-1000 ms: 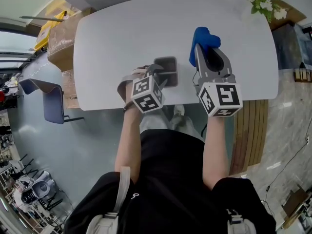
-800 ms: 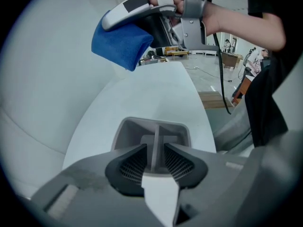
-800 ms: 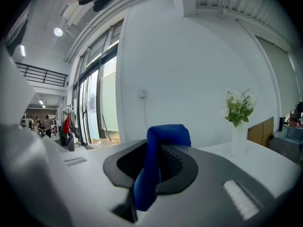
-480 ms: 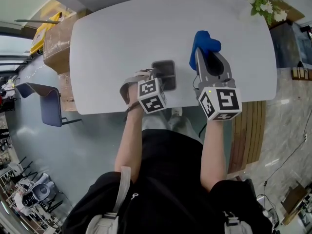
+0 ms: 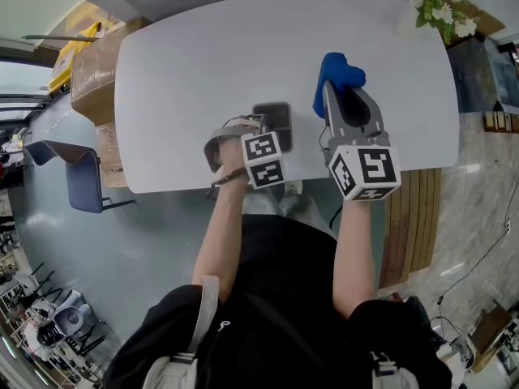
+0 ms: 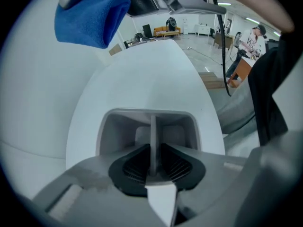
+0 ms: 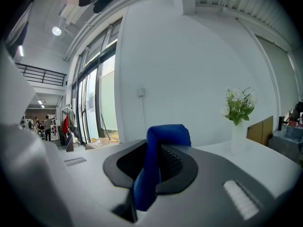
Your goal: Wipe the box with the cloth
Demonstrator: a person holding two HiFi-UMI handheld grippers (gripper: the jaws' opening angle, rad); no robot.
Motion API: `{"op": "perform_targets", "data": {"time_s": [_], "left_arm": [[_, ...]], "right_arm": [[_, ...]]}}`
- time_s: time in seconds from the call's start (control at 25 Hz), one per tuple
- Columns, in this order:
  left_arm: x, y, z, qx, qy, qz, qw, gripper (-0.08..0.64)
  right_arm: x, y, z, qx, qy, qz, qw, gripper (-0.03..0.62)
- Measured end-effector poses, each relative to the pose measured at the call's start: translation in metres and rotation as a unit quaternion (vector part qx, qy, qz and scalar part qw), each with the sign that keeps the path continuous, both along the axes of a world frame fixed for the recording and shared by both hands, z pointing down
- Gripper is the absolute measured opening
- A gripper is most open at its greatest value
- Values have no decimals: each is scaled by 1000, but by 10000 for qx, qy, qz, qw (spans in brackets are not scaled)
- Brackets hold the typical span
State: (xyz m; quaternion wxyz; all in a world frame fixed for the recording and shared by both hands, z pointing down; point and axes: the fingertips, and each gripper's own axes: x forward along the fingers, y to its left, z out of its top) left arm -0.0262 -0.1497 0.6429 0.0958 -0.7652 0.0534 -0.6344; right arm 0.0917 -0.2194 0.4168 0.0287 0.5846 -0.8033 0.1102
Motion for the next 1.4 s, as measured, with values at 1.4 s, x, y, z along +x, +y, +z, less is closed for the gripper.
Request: {"op": "perform_targets", "data": {"time_s": [1.4], "left_arm": [[-21,-23,-142,-15,4163,-2240,8812,63]], "right_arm": [[-35,13,-52,670,-111,-1262,9897,57]]}}
